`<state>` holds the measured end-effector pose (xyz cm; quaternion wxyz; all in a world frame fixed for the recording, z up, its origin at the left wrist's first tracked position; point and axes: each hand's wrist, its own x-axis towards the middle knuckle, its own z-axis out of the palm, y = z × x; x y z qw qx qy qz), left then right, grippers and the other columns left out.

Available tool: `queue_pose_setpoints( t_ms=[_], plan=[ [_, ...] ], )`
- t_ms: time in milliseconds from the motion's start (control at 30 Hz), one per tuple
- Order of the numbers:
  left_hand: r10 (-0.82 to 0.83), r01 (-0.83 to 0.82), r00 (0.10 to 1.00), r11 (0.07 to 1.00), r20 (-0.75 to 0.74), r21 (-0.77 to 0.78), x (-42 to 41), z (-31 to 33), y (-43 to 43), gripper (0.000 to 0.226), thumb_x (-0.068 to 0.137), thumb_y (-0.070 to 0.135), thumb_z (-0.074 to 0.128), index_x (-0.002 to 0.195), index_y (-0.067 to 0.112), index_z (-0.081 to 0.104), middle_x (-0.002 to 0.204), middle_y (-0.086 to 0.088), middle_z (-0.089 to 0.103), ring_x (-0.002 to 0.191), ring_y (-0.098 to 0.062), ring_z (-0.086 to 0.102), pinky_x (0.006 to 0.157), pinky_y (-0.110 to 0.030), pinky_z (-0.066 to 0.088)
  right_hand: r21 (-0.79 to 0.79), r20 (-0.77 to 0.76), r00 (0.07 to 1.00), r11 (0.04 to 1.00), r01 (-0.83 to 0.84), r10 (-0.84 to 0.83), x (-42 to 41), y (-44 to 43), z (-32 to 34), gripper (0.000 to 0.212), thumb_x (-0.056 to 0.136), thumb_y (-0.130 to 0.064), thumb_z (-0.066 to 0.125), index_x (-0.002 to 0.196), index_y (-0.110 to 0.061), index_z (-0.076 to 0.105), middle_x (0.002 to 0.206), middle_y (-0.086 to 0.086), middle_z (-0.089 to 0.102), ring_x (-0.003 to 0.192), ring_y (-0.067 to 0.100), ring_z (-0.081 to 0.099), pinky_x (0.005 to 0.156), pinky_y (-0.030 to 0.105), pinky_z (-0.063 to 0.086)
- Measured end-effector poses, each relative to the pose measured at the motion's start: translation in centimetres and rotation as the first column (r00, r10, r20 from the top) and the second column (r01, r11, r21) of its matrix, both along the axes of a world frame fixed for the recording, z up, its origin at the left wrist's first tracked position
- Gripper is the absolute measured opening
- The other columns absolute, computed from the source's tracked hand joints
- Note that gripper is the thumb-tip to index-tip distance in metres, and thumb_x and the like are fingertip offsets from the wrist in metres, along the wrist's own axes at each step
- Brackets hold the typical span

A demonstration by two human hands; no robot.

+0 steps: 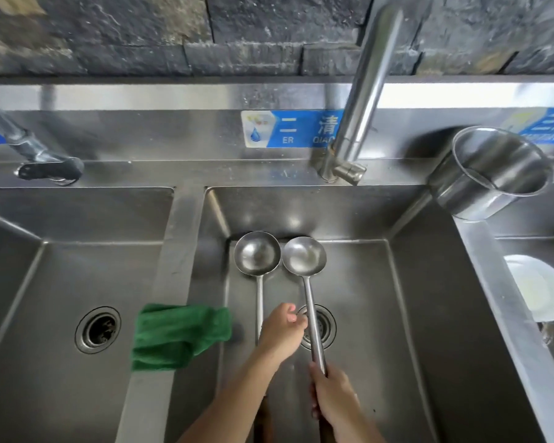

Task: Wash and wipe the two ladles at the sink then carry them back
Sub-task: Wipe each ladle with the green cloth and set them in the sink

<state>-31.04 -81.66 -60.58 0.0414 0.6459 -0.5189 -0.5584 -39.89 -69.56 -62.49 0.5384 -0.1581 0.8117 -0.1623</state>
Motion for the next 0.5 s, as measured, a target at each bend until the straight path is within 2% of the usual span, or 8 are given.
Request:
queue_pose_setpoints(
  t_ms=[67, 100, 167, 200, 267, 367, 433, 500],
  plan=[
    [0.041, -0.04, 0.999, 0.996, -0.004, 0.077, -1.4, -0.8, 0.9, 0.008, 0.089, 0.036, 0.055, 0.089, 0.027, 0.056, 0.085, 0.01, 0.058, 0.083, -0.015, 0.054, 0.074, -0.025, 0.039, 0.006, -0.006, 1.0, 1.0, -0.027, 0.027, -0.7, 0.3, 1.5, 0.048, 0.085, -0.06, 0.055, 0.092, -0.015, 0.07, 0.08, 0.009, 0.074, 0.069, 0.026, 0.072, 0.074, 0.042, 0.062],
    [0.079, -0.075, 0.996, 0.992, -0.029, 0.105, -2.0, -1.2, 1.1, 0.015, 0.086, 0.037, 0.056, 0.082, 0.023, 0.055, 0.078, 0.006, 0.057, 0.074, -0.017, 0.056, 0.068, -0.026, 0.043, 0.022, -0.021, 0.998, 0.998, -0.063, 0.063, -0.9, 0.4, 2.3, 0.051, 0.086, -0.062, 0.052, 0.105, -0.018, 0.069, 0.095, 0.011, 0.075, 0.086, 0.028, 0.074, 0.081, 0.04, 0.059],
    [0.191, -0.165, 0.973, 0.969, -0.132, 0.185, -3.0, -1.6, 1.3, 0.026, 0.085, 0.033, 0.06, 0.088, 0.008, 0.065, 0.074, -0.005, 0.062, 0.059, -0.017, 0.061, 0.057, -0.027, 0.05, 0.022, -0.074, 0.985, 0.988, -0.156, 0.157, -1.6, 0.7, 3.7, 0.042, 0.099, -0.053, 0.047, 0.129, -0.026, 0.06, 0.117, 0.009, 0.073, 0.109, 0.026, 0.069, 0.089, 0.029, 0.051],
    [0.232, -0.196, 0.957, 0.96, -0.172, 0.202, -3.4, -1.7, 1.2, 0.026, 0.088, 0.03, 0.062, 0.089, 0.004, 0.068, 0.073, -0.009, 0.065, 0.056, -0.016, 0.062, 0.053, -0.027, 0.051, 0.001, -0.089, 0.98, 0.984, -0.177, 0.176, -1.7, 0.8, 4.3, 0.042, 0.101, -0.05, 0.046, 0.134, -0.026, 0.057, 0.118, 0.009, 0.073, 0.107, 0.024, 0.07, 0.09, 0.028, 0.052],
    [0.247, -0.223, 0.954, 0.963, -0.167, 0.152, -4.0, -1.6, 0.9, 0.025, 0.091, 0.029, 0.063, 0.084, 0.007, 0.073, 0.074, -0.012, 0.072, 0.055, -0.015, 0.061, 0.051, -0.026, 0.049, -0.043, -0.071, 0.978, 0.979, -0.2, 0.196, -1.4, 0.7, 5.4, 0.039, 0.101, -0.049, 0.044, 0.131, -0.027, 0.056, 0.107, 0.01, 0.076, 0.092, 0.025, 0.075, 0.085, 0.033, 0.058],
    [0.323, -0.316, 0.937, 0.946, -0.13, 0.073, -3.6, -1.1, -0.1, 0.025, 0.088, 0.032, 0.066, 0.074, 0.012, 0.067, 0.067, -0.004, 0.07, 0.053, -0.019, 0.062, 0.059, -0.033, 0.051, -0.083, -0.046, 0.973, 0.97, -0.229, 0.226, 0.0, -0.3, 6.2, 0.034, 0.1, -0.046, 0.044, 0.126, -0.027, 0.055, 0.105, 0.011, 0.076, 0.095, 0.033, 0.074, 0.086, 0.039, 0.059],
    [0.319, -0.32, 0.947, 0.947, -0.041, -0.037, -2.4, -0.7, -1.1, 0.031, 0.084, 0.038, 0.066, 0.067, 0.013, 0.062, 0.062, -0.003, 0.064, 0.059, -0.028, 0.065, 0.063, -0.037, 0.052, -0.095, -0.036, 0.963, 0.958, -0.27, 0.268, 1.0, -0.9, 6.5, 0.033, 0.101, -0.044, 0.044, 0.128, -0.028, 0.054, 0.106, 0.008, 0.074, 0.099, 0.032, 0.074, 0.089, 0.04, 0.058],
    [0.233, -0.221, 0.968, 0.967, 0.09, -0.127, -0.6, -0.3, -1.8, 0.034, 0.085, 0.041, 0.064, 0.068, 0.012, 0.061, 0.063, -0.002, 0.063, 0.069, -0.029, 0.064, 0.064, -0.033, 0.046, -0.109, -0.042, 0.951, 0.944, -0.311, 0.308, 1.9, -1.5, 6.3, 0.043, 0.097, -0.048, 0.044, 0.134, -0.026, 0.053, 0.11, 0.005, 0.07, 0.102, 0.03, 0.074, 0.092, 0.038, 0.057]
  ],
)
